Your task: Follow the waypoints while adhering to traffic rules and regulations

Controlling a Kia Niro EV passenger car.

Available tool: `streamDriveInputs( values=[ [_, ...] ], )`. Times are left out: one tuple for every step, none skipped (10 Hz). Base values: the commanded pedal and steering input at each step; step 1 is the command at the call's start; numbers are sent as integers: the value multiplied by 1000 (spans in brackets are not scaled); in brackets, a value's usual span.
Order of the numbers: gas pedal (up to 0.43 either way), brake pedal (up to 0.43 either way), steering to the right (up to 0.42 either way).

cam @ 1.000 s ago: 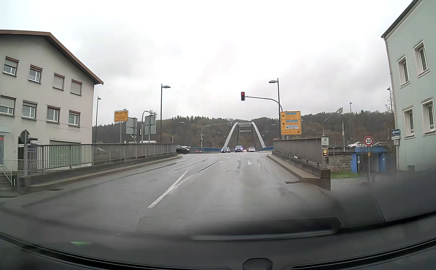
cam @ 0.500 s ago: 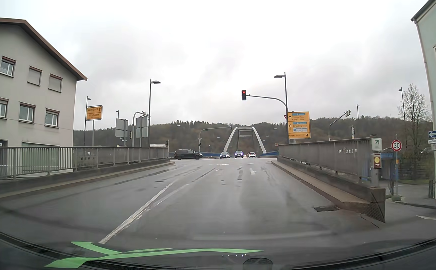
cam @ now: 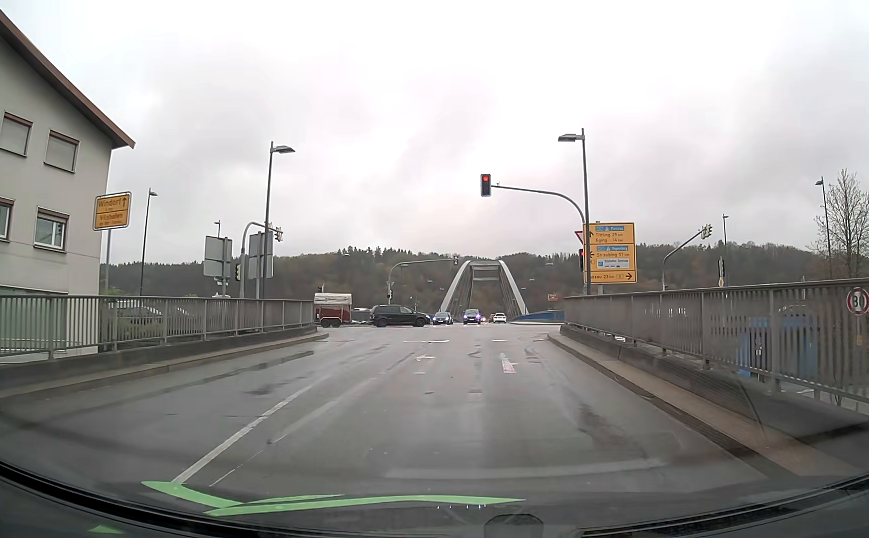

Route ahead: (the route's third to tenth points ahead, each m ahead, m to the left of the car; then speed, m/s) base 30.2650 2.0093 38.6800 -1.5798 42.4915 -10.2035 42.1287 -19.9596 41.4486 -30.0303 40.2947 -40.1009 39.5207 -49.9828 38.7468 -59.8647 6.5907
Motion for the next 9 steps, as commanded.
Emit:
streamDriveInputs(
  values=[
    [0,98,19],
    [0,98,20],
    [0,98,20],
    [0,98,19],
    [0,98,20],
    [0,85,20],
    [0,79,20],
    [0,73,20],
    [0,73,20]
  ],
)
